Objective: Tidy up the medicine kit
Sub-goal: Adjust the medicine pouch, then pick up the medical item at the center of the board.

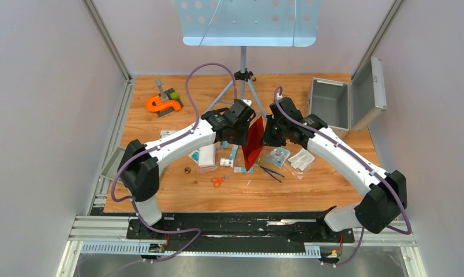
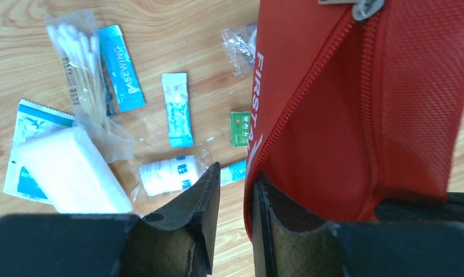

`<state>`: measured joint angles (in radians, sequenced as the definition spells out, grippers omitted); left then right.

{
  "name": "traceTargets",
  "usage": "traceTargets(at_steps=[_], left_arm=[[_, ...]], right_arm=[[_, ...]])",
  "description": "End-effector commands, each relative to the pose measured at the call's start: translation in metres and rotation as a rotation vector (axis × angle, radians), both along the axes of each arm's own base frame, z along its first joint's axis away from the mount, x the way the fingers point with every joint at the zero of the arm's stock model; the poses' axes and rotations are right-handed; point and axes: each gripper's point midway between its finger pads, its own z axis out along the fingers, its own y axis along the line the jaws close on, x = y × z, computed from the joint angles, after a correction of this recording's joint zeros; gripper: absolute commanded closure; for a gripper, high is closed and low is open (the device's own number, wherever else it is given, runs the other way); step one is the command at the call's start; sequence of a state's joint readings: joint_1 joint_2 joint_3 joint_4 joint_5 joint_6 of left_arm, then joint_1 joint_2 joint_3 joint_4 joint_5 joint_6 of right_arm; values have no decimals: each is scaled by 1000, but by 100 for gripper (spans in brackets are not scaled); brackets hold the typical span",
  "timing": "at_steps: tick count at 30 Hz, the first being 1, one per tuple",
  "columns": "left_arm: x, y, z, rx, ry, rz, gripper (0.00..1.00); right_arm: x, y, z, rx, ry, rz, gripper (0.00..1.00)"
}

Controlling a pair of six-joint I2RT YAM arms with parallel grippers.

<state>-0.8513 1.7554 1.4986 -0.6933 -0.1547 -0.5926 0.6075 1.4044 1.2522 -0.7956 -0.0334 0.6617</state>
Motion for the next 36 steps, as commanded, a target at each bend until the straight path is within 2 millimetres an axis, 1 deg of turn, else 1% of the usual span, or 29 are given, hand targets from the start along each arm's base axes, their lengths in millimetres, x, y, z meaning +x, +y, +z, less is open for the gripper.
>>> traceTargets(at_steps=[1, 4, 6, 8, 10, 12, 13, 14, 15, 16, 17, 18, 19, 20, 21, 22, 23, 24, 25, 26, 27, 28, 29, 30, 31, 32, 34, 35, 36], left_arm=[[6, 9, 17, 19, -66, 36, 67], [5, 12, 16, 6, -60, 32, 67], [3, 8, 16, -13, -52, 12, 67], [-1, 1, 19, -41, -41, -20, 64], [-5, -6, 23, -74, -28, -50, 60], [-9, -13, 32, -115, -23, -80, 53], [-10, -15, 40, -136, -38, -95, 47], [-12, -17, 45, -158, -38, -118, 43], [-14, -20, 60, -198, -68, -147, 35], [-19, -22, 64, -228, -56, -175, 32], [-22, -20, 78, -266, -75, -194, 27], [-24, -15, 81, -296, -54, -205, 26], [-25, -8, 90, -323, -62, -200, 24], [-21, 4, 86, -328, -42, -177, 24], [-22, 15, 92, -341, -46, -159, 25], [-19, 34, 89, -332, -39, -114, 26], [-12, 48, 86, -321, -40, -72, 27], [-13, 63, 78, -285, -36, -35, 29], [-9, 73, 74, -261, -40, -5, 30], [-8, 89, 62, -190, -38, 42, 32], [-8, 97, 54, -151, -30, 59, 33], [-5, 111, 41, -70, -24, 108, 35], [-5, 117, 34, -31, -16, 125, 35], [-4, 126, 21, 31, 2, 152, 36], [-5, 128, 12, 55, 16, 160, 37], [-1, 131, 3, 91, 15, 184, 37], [2, 132, -10, 136, 15, 195, 36], [3, 131, -13, 163, 1, 196, 34], [5, 130, -21, 193, 6, 189, 31]], right_arm=[[0, -15, 8, -28, -34, -80, 100], [-2, -18, 4, -37, -28, -96, 100], [-1, -17, 4, -34, -24, -96, 100], [0, -15, 7, -29, -30, -90, 100], [2, -13, 11, -27, -39, -86, 100], [5, -12, 12, -31, -42, -88, 100], [6, -11, 14, -31, -44, -89, 100], [7, -10, 13, -31, -42, -86, 100], [8, -9, 14, -30, -43, -84, 100], [10, -9, 15, -30, -46, -84, 100], [11, -8, 15, -32, -49, -82, 100], [12, -9, 16, -36, -53, -84, 100], [12, -9, 16, -38, -54, -84, 100], [12, -10, 16, -38, -57, -86, 100], [12, -10, 17, -39, -59, -85, 100], [12, -11, 15, -42, -57, -86, 100], [12, -11, 15, -43, -57, -85, 100], [12, -11, 15, -46, -56, -83, 100], [12, -11, 15, -46, -57, -84, 100], [12, -11, 14, -47, -58, -84, 100], [13, -11, 14, -49, -59, -85, 100], [13, -12, 14, -52, -59, -86, 100], [13, -12, 14, -51, -60, -85, 100], [13, -11, 15, -51, -62, -84, 100], [14, -11, 15, -50, -64, -83, 100], [14, -11, 15, -50, -64, -82, 100], [14, -10, 15, -51, -64, -78, 100], [14, -10, 15, -52, -65, -77, 100], [14, -10, 15, -53, -65, -77, 100]])
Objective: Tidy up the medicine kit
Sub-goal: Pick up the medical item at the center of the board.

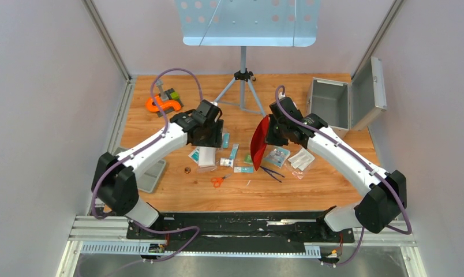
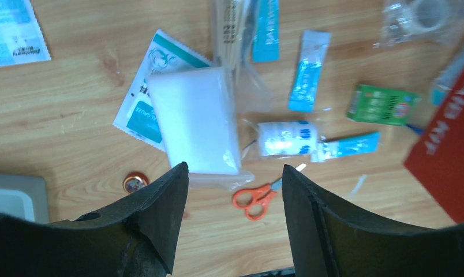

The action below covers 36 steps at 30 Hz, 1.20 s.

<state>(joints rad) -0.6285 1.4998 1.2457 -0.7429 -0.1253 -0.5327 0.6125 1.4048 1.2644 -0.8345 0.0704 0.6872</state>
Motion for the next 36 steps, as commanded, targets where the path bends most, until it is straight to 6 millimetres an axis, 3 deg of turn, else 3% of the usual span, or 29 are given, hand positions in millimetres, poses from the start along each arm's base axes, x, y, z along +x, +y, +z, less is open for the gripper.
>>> traceTargets(at_steps=[1, 5, 9, 14, 20, 24, 28, 30, 33, 35, 36], left_arm=[[8, 12, -22, 174, -24, 25, 30], [13, 14, -55, 301, 26, 22, 35], [16, 12, -73, 349, 39, 16, 38], [17, 13, -81, 386, 40, 21, 40], [17, 10, -89, 384, 49, 12, 53], [16, 10, -90, 385, 56, 5, 70], [15, 12, -83, 381, 46, 7, 93], [15, 13, -77, 379, 40, 10, 99], [15, 14, -64, 371, 21, 22, 100], [15, 16, -53, 364, 5, 37, 95], [15, 18, -47, 362, -5, 50, 85]], right_arm=[[9, 5, 16, 14, -48, 4, 100], [8, 6, 13, 17, -39, 5, 100], [8, 7, 12, 19, -38, 7, 100], [9, 7, 12, 17, -39, 5, 100], [10, 9, 10, 18, -32, 7, 100], [11, 8, 10, 15, -35, 5, 100], [10, 8, 8, 12, -30, 7, 100], [10, 8, 8, 13, -30, 8, 100], [11, 8, 10, 14, -34, 8, 100], [10, 8, 10, 14, -35, 10, 100], [10, 8, 10, 14, -35, 9, 100]])
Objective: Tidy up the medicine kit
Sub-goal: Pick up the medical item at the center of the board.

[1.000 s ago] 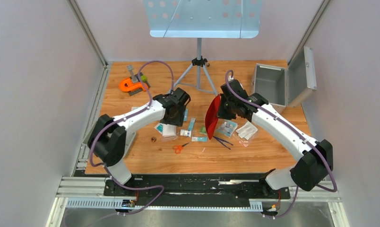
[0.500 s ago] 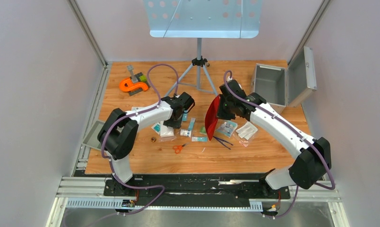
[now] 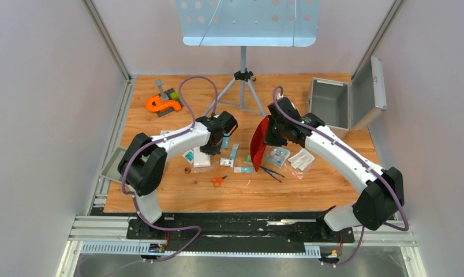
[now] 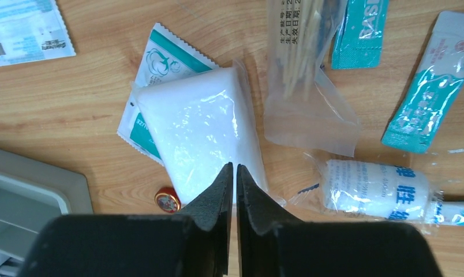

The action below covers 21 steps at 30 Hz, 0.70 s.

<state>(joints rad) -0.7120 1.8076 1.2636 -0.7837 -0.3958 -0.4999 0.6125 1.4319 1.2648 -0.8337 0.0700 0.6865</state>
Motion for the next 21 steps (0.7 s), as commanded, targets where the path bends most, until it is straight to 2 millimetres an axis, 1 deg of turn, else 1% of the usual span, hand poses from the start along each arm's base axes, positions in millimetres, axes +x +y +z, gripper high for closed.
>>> traceTargets(at_steps=[1, 2, 3, 4, 6, 11, 12, 14, 18, 21], left_arm=[[13, -4, 49, -53, -123, 40, 79], [13, -3, 51, -56, -130, 55, 65], [13, -2, 52, -58, -133, 65, 57], [14, -2, 51, -60, -138, 89, 45], [13, -1, 46, -58, -136, 130, 40], [11, -2, 29, -12, -156, 200, 39], [10, -5, 28, -9, -167, 212, 39], [11, -3, 23, 19, -185, 238, 40], [13, -1, 9, 56, -179, 254, 40], [14, 1, -1, 79, -176, 263, 42]], right_arm=[[9, 7, 19, 31, -56, 9, 100], [9, 7, 19, 31, -57, 8, 100], [9, 7, 19, 32, -56, 9, 100], [8, 7, 19, 32, -56, 10, 100], [8, 7, 20, 34, -60, 11, 100], [7, 7, 21, 37, -61, 17, 100], [7, 7, 21, 37, -61, 18, 100], [7, 8, 21, 39, -60, 22, 100], [6, 8, 22, 41, -63, 27, 100], [6, 7, 24, 41, -69, 28, 100]])
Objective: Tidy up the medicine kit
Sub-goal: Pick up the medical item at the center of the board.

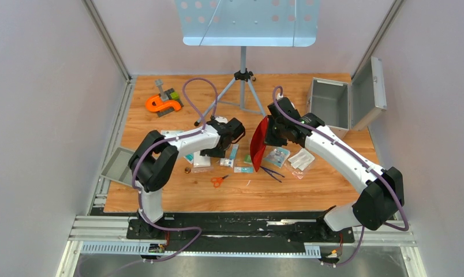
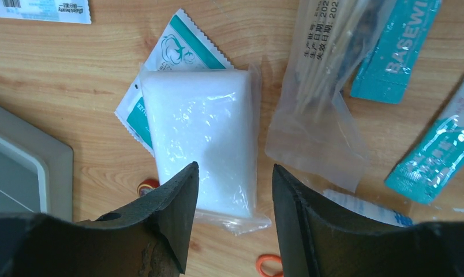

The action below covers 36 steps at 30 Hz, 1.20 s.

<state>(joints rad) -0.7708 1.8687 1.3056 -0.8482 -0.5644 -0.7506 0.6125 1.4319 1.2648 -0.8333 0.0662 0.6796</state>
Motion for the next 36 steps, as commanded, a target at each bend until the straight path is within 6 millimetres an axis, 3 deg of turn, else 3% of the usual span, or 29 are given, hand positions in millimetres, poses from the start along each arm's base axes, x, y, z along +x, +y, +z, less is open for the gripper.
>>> traceTargets(at_steps=[1, 9, 14, 18, 22, 27, 31, 36], left_arm=[[12, 2, 0, 22, -71, 70, 43], [16, 10, -20, 94, -71, 87, 57], [12, 13, -32, 108, -51, 103, 79], [7, 17, -16, 97, -61, 113, 95], [2, 19, 23, 45, -89, 91, 100], [-4, 11, 98, -108, -150, -20, 100], [-9, -15, 159, -334, -207, -168, 100], [-20, -64, 232, -749, -234, -362, 100]], right_arm=[[6, 7, 24, 43, -70, 20, 100], [6, 6, 25, 42, -73, 19, 100], [6, 5, 25, 41, -74, 15, 100], [5, 4, 26, 40, -79, 10, 100], [5, 4, 26, 43, -79, 9, 100], [6, 6, 26, 48, -74, 6, 100], [8, 8, 25, 55, -73, 10, 100], [6, 17, 21, 83, -58, 28, 100]])
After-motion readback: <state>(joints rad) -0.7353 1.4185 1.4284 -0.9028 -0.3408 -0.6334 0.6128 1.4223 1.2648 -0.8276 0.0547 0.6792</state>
